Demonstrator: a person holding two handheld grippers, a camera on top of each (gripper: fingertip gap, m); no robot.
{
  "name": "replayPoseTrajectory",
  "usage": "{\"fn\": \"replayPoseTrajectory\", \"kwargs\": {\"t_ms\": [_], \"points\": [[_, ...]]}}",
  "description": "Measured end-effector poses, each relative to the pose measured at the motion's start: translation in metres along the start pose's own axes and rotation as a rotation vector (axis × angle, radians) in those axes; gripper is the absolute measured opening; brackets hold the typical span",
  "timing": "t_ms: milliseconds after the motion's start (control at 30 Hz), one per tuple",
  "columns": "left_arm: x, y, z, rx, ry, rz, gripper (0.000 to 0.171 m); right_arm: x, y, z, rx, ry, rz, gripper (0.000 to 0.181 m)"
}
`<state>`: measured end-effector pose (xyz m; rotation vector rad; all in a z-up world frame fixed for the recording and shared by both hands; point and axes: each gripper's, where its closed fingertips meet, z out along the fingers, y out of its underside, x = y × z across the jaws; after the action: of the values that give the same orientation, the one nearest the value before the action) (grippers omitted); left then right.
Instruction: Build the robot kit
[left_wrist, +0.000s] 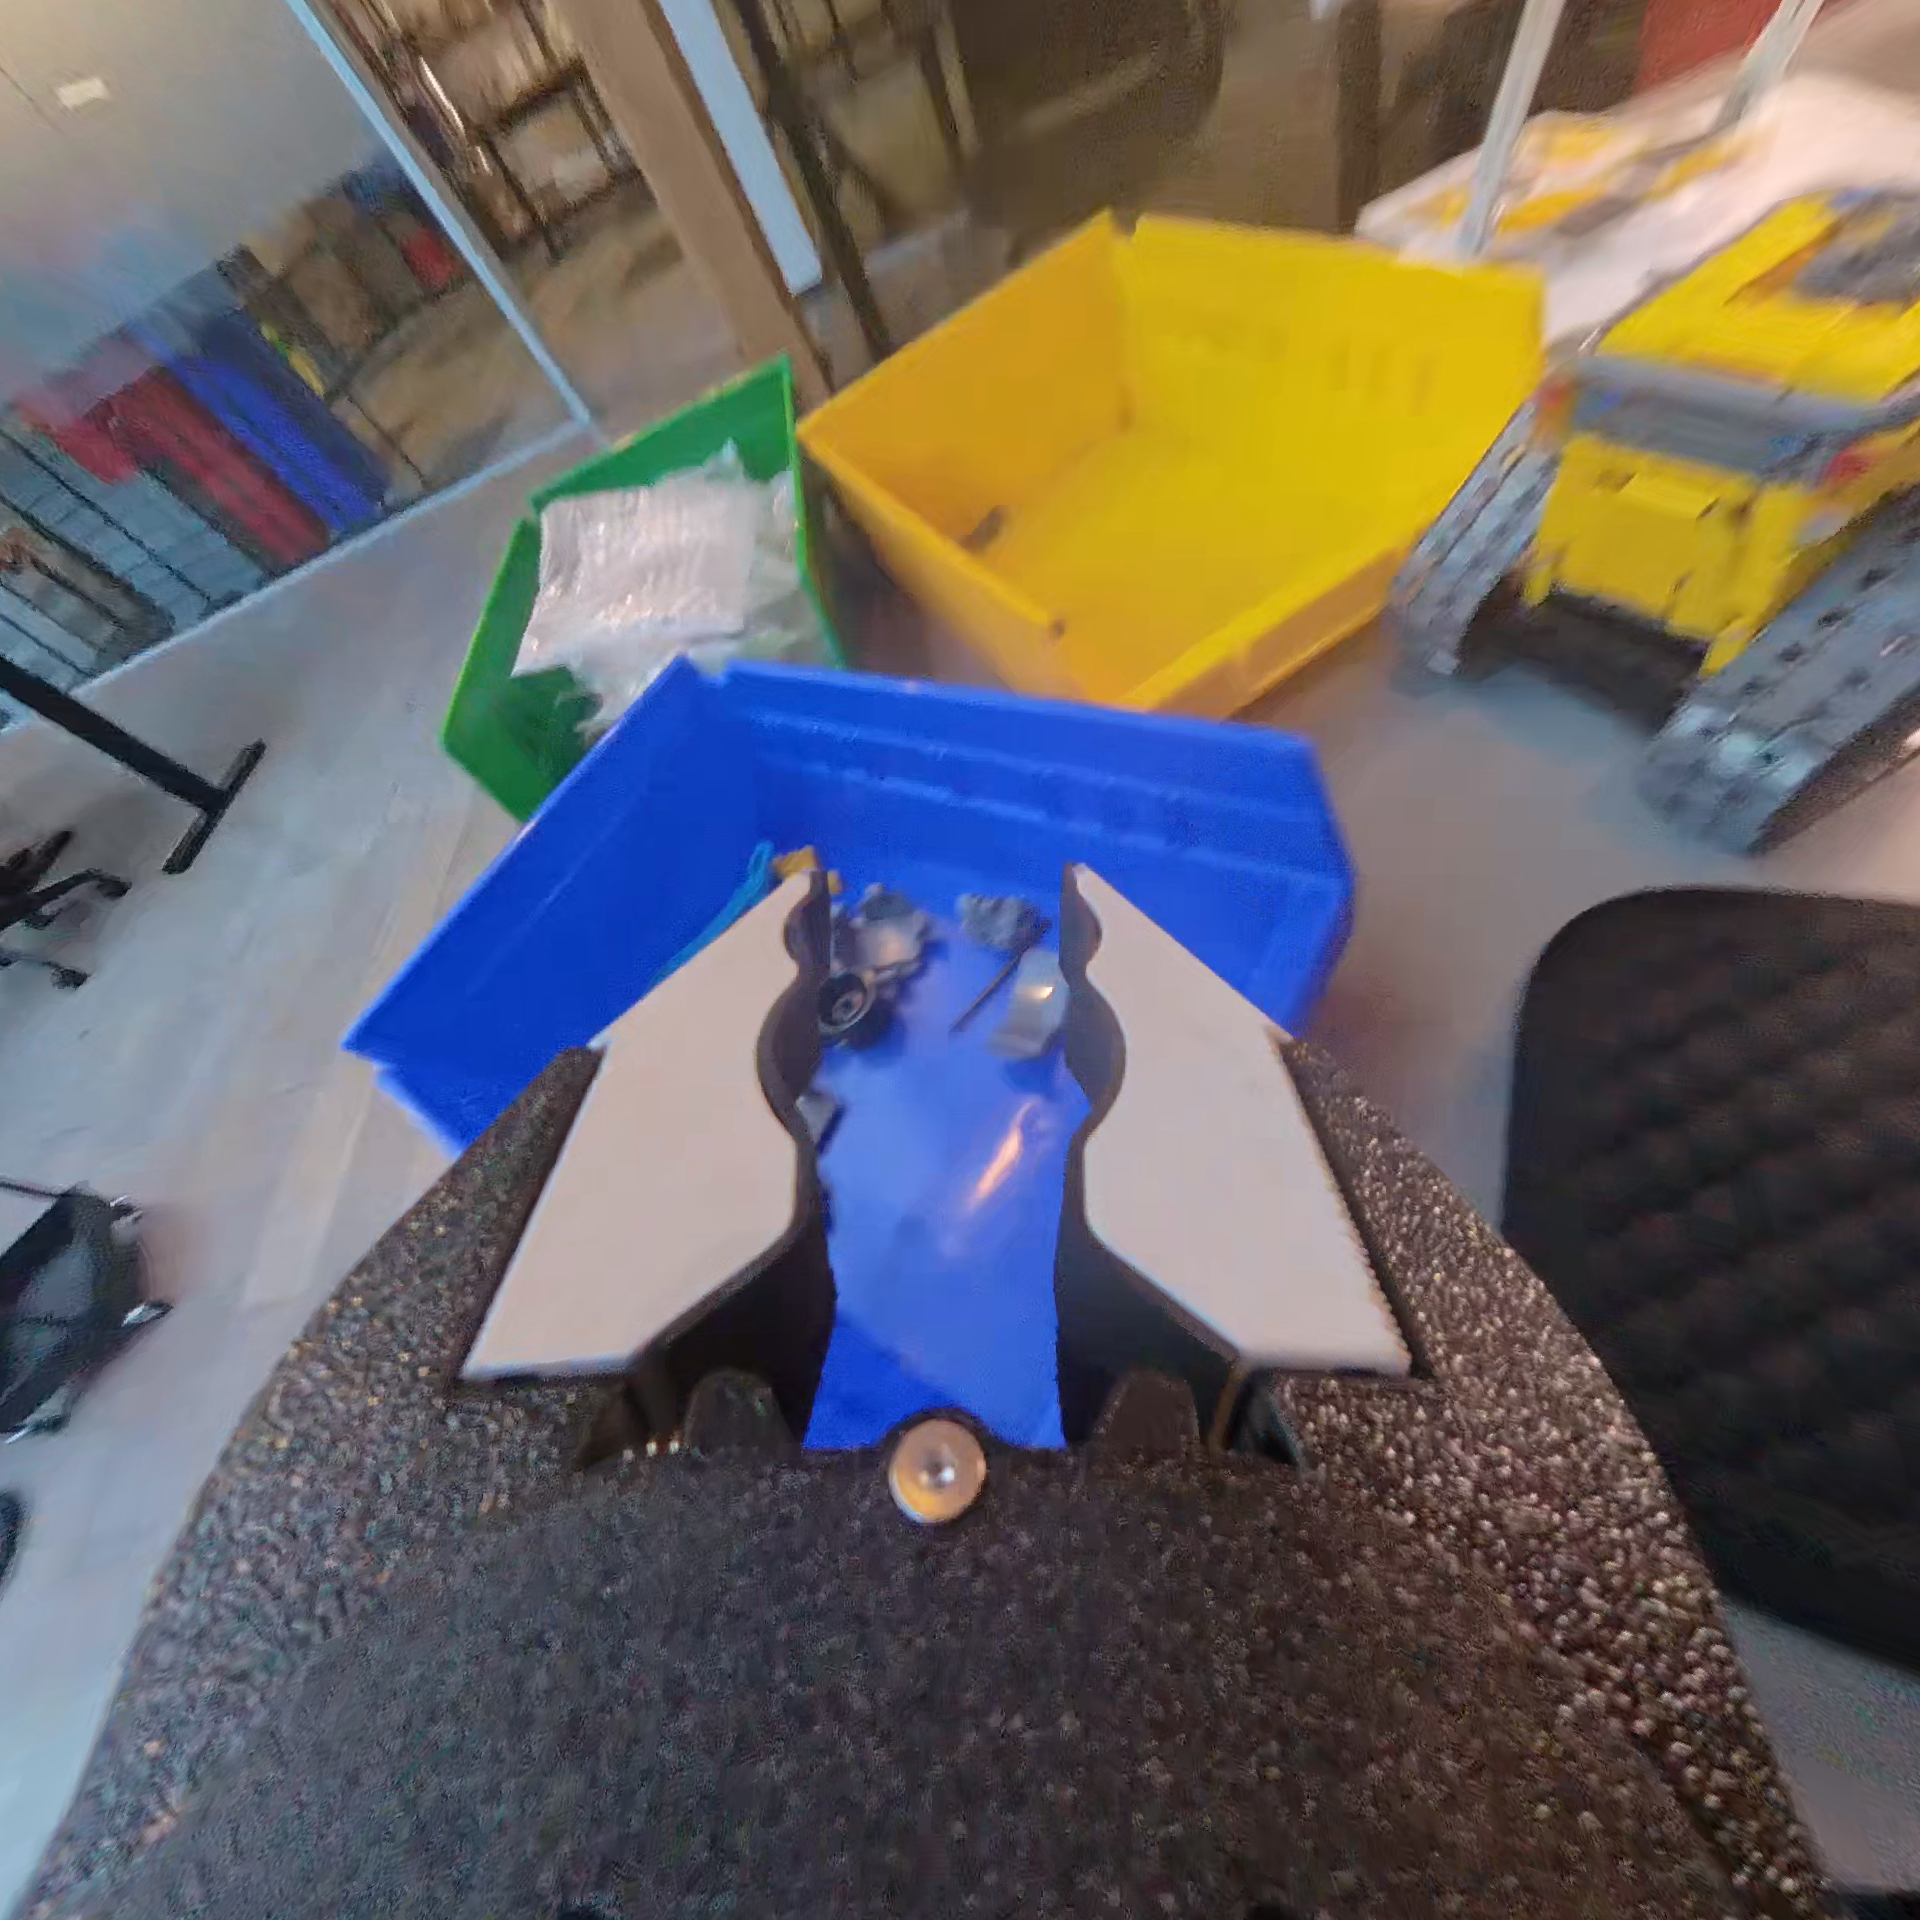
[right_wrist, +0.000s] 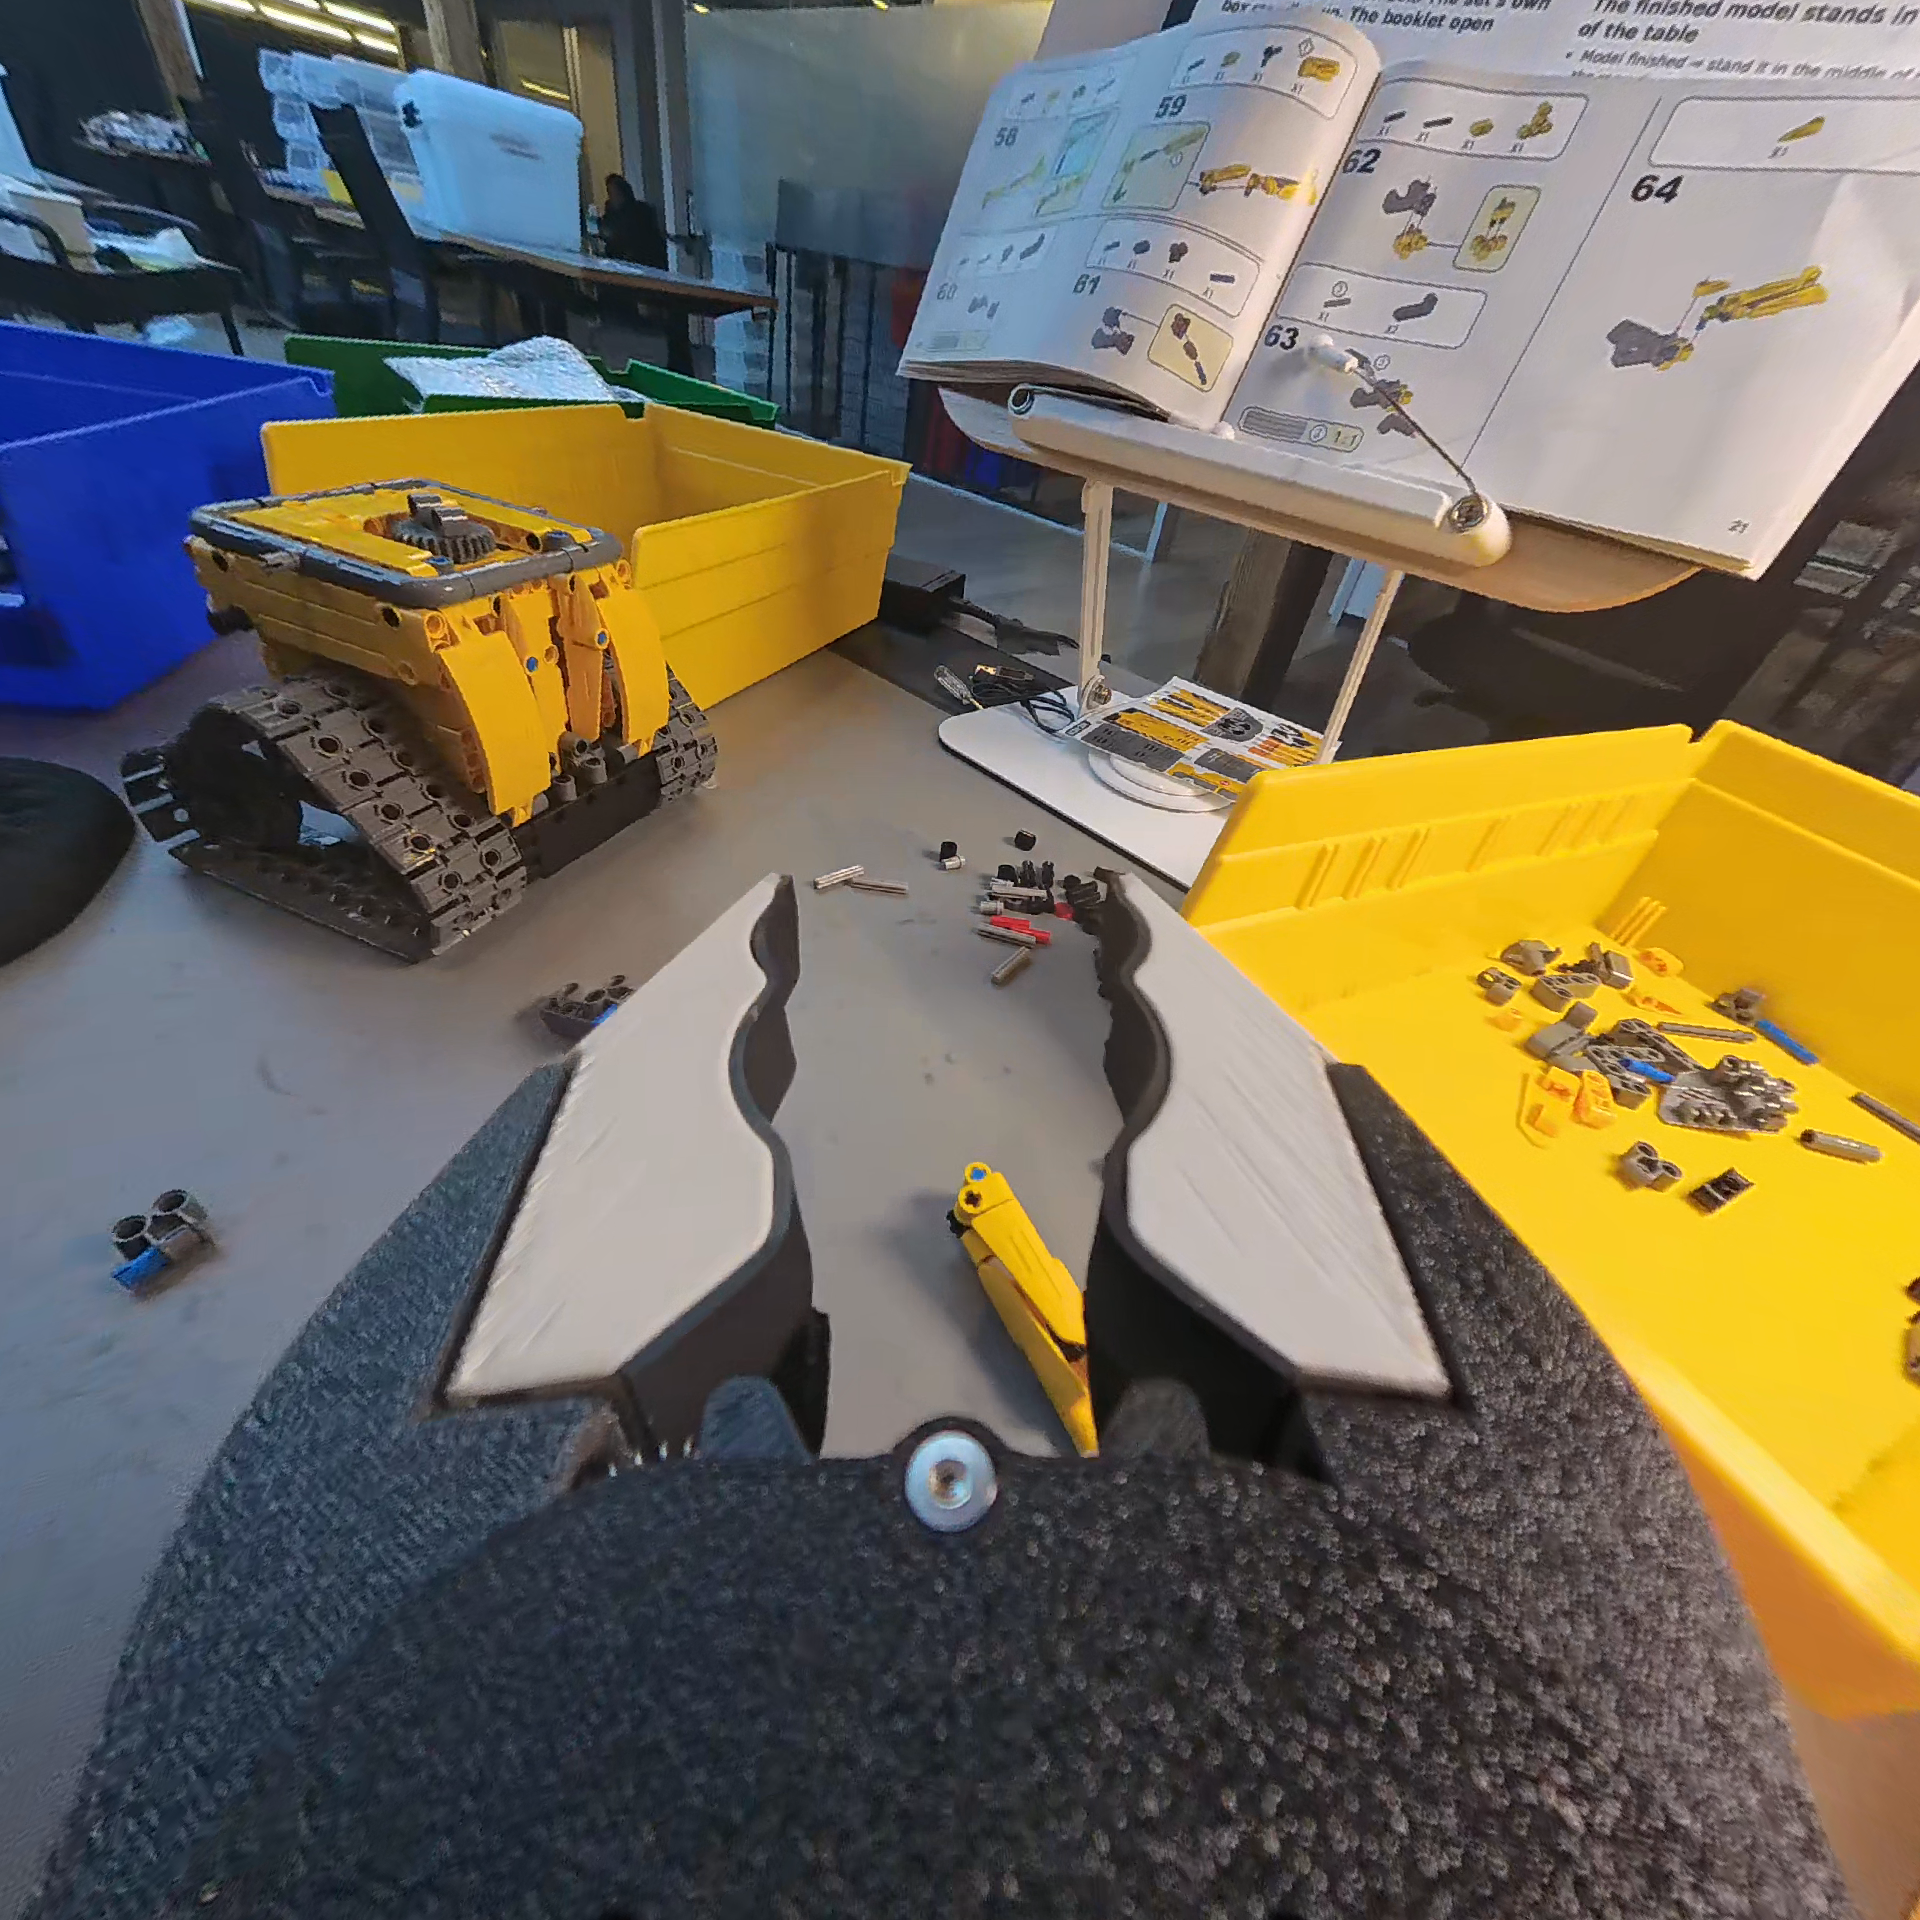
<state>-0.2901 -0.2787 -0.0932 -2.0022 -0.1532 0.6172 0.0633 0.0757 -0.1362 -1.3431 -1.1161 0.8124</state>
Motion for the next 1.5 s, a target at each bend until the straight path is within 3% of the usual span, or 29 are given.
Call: {"fn": "replayPoseTrajectory", "kwargs": {"t_ms": [67,133,300,400,467,533,600,733,1233,1367,1500], "points": [[-0.022,0.01,0.008,-0.137,0.037,0.065,0.043,0.0,0.002,0.001,0.0,-0.009,0.018,0.059],[-0.023,0.025,0.026,-0.303,0.167,0.109,0.046,0.0,0.003,0.001,0.003,-0.01,0.033,0.059],[0.015,0.078,0.075,-0.679,0.537,0.21,0.05,0.001,0.006,-0.005,-0.009,0.024,-0.013,0.056],[0.031,0.112,0.093,-0.839,0.622,0.302,0.05,0.004,0.009,-0.009,-0.023,0.059,-0.055,0.052],[0.037,0.127,0.099,-0.897,0.645,0.365,0.035,0.005,0.013,-0.01,-0.03,0.071,-0.067,0.05],[0.036,0.123,0.101,-0.872,0.656,0.4,0.006,0.007,0.017,-0.011,-0.044,0.079,-0.072,0.049],[0.019,0.12,0.102,-0.875,0.601,0.451,0.006,0.009,0.022,-0.01,-0.054,0.081,-0.061,0.049],[-0.018,0.113,0.105,-0.867,0.516,0.375,0.006,0.011,0.025,-0.006,-0.068,0.08,-0.056,0.049],[-0.049,0.106,0.114,-0.779,0.383,0.321,0.015,0.008,0.027,-0.003,-0.083,0.085,-0.092,0.048],[-0.053,0.093,0.115,-0.692,0.343,0.263,0.026,0.009,0.026,-0.004,-0.073,0.085,-0.085,0.049],[-0.048,0.066,0.114,-0.529,0.319,0.173,0.033,0.01,0.024,-0.006,-0.06,0.085,-0.076,0.049]]}}
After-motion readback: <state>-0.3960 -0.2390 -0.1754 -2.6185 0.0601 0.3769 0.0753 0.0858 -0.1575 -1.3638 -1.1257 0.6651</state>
